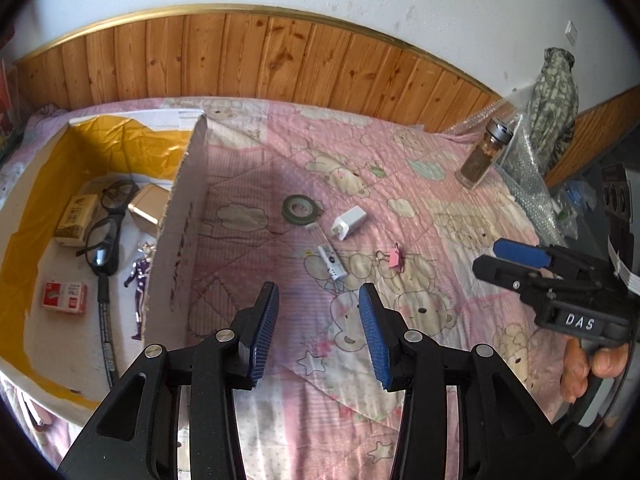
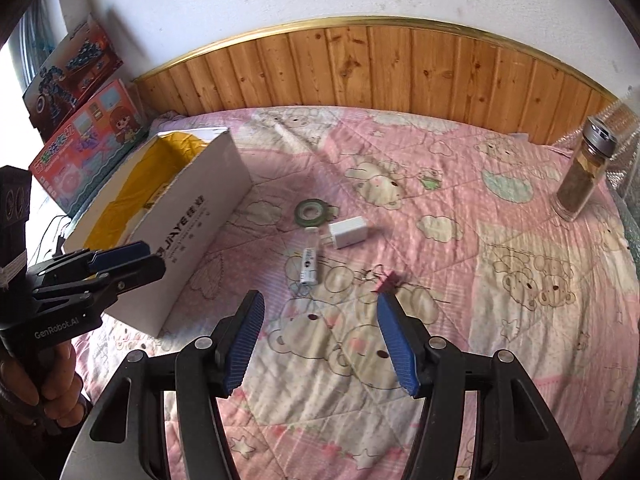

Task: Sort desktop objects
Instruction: 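Move the left tool to the white glue stick while the right tool approaches the pink binder clip, then close the left tool on the glue stick while the right tool grasps the binder clip, then lift the glue stick with the left tool while the right tool lifts the binder clip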

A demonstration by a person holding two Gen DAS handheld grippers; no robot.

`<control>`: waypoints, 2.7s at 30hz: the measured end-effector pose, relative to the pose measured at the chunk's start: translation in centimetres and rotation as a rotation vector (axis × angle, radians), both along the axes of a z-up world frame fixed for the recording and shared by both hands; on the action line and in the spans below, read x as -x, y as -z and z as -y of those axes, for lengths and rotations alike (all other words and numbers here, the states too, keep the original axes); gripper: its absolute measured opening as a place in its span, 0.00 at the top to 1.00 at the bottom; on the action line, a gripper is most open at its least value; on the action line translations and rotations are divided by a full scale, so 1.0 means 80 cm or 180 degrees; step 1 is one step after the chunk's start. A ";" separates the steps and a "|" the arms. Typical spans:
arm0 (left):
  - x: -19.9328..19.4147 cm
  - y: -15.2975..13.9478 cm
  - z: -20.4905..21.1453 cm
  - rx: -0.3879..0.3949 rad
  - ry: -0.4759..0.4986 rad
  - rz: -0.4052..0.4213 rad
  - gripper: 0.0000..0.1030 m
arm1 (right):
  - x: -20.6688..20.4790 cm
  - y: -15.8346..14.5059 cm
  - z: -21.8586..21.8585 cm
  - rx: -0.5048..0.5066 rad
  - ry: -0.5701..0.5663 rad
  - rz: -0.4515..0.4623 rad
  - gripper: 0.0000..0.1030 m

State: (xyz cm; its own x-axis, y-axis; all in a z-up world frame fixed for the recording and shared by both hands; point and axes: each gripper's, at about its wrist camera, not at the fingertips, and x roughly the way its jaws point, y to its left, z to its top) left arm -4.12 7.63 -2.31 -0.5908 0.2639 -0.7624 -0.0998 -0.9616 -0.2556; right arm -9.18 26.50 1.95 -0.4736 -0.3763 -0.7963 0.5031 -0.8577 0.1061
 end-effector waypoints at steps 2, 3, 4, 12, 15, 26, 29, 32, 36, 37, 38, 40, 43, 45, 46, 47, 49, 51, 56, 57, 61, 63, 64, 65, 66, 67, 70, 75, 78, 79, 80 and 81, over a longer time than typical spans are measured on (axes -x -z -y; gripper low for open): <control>0.011 0.015 -0.008 0.0012 0.0025 0.0088 0.57 | 0.014 0.007 -0.017 -0.0031 0.0093 0.0036 0.42; 0.016 0.022 -0.013 0.0005 0.0043 0.0138 0.57 | 0.020 0.012 -0.024 -0.0049 0.0125 0.0064 0.42; 0.023 0.030 -0.017 0.0003 0.0054 0.0191 0.57 | 0.027 0.017 -0.029 -0.0075 0.0139 0.0099 0.42; 0.083 0.081 -0.049 -0.0189 0.0062 0.0569 0.56 | 0.067 0.088 -0.020 -0.0494 -0.0060 0.0300 0.42; 0.107 0.104 -0.049 -0.0265 -0.0092 0.0672 0.56 | 0.079 0.110 -0.010 -0.0577 -0.0090 0.0281 0.42; 0.153 0.146 -0.055 -0.0357 -0.0272 0.0740 0.53 | 0.113 0.159 0.015 -0.0721 -0.0188 0.0161 0.42; 0.160 0.147 -0.061 -0.0293 -0.0265 0.0688 0.54 | 0.118 0.167 0.015 -0.0677 -0.0215 0.0133 0.46; 0.161 0.147 -0.072 -0.0025 -0.0210 0.0600 0.78 | 0.122 0.166 0.014 -0.0648 -0.0232 0.0128 0.62; 0.157 0.147 -0.062 -0.0070 -0.0226 0.0566 0.82 | 0.124 0.165 0.010 -0.0584 -0.0226 0.0214 0.63; 0.156 0.147 -0.059 -0.0106 -0.0233 0.0574 0.82 | 0.125 0.164 0.008 -0.0555 -0.0220 0.0244 0.63; 0.155 0.146 -0.058 -0.0117 -0.0245 0.0580 0.82 | 0.125 0.162 0.006 -0.0520 -0.0200 0.0274 0.63; 0.152 0.145 -0.055 -0.0144 -0.0255 0.0597 0.82 | 0.126 0.158 0.001 -0.0426 -0.0155 0.0356 0.63; 0.145 0.137 -0.053 -0.0164 -0.0280 0.0591 0.83 | 0.126 0.148 -0.005 -0.0283 -0.0080 0.0447 0.63; 0.138 0.129 -0.051 -0.0164 -0.0289 0.0566 0.83 | 0.125 0.141 -0.007 -0.0191 -0.0045 0.0491 0.63; 0.134 0.123 -0.050 -0.0168 -0.0290 0.0551 0.83 | 0.123 0.137 -0.007 -0.0162 -0.0037 0.0505 0.63; 0.132 0.119 -0.049 -0.0169 -0.0292 0.0536 0.83 | 0.121 0.133 -0.006 -0.0135 -0.0039 0.0513 0.63; 0.125 0.109 -0.046 -0.0160 -0.0303 0.0515 0.83 | 0.114 0.125 -0.004 -0.0078 -0.0052 0.0516 0.63; 0.118 0.098 -0.042 -0.0146 -0.0320 0.0490 0.83 | 0.107 0.115 0.001 -0.0041 -0.0073 0.0503 0.63; 0.098 0.075 -0.029 -0.0066 -0.0358 0.0431 0.83 | 0.084 0.094 0.015 0.0051 -0.0159 0.0472 0.63; 0.095 0.071 -0.026 -0.0070 -0.0365 0.0425 0.83 | 0.079 0.090 0.017 0.0065 -0.0175 0.0466 0.63; 0.081 0.055 -0.020 -0.0051 -0.0387 0.0383 0.83 | 0.058 0.077 0.026 0.0111 -0.0235 0.0442 0.63; 0.073 0.047 -0.017 -0.0041 -0.0377 0.0366 0.83 | 0.049 0.070 0.029 0.0141 -0.0263 0.0433 0.63; 0.068 0.043 -0.015 -0.0035 -0.0375 0.0354 0.83 | 0.046 0.066 0.031 0.0157 -0.0274 0.0428 0.63; 0.063 0.039 -0.014 -0.0023 -0.0372 0.0339 0.83 | 0.044 0.062 0.033 0.0170 -0.0285 0.0420 0.63; 0.058 0.034 -0.012 -0.0020 -0.0363 0.0321 0.83 | 0.041 0.059 0.035 0.0181 -0.0299 0.0407 0.63; 0.054 0.030 -0.010 -0.0018 -0.0356 0.0305 0.83 | 0.037 0.055 0.038 0.0198 -0.0308 0.0393 0.63; 0.039 0.016 -0.001 -0.0009 -0.0353 0.0253 0.83 | 0.026 0.046 0.046 0.0222 -0.0340 0.0341 0.63; 0.016 0.000 0.014 0.0038 -0.0362 0.0193 0.83 | 0.011 0.036 0.059 0.0244 -0.0387 0.0301 0.63; 0.004 -0.006 0.025 0.0024 -0.0391 0.0183 0.83 | 0.000 0.030 0.064 0.0259 -0.0427 0.0271 0.63; 0.001 -0.007 0.029 0.0018 -0.0402 0.0178 0.83 | -0.003 0.028 0.067 0.0259 -0.0436 0.0255 0.63; -0.002 -0.009 0.033 0.0003 -0.0407 0.0173 0.83 | -0.006 0.026 0.069 0.0263 -0.0442 0.0241 0.63; -0.007 -0.010 0.037 0.0001 -0.0422 0.0166 0.83 | -0.008 0.024 0.070 0.0269 -0.0451 0.0230 0.63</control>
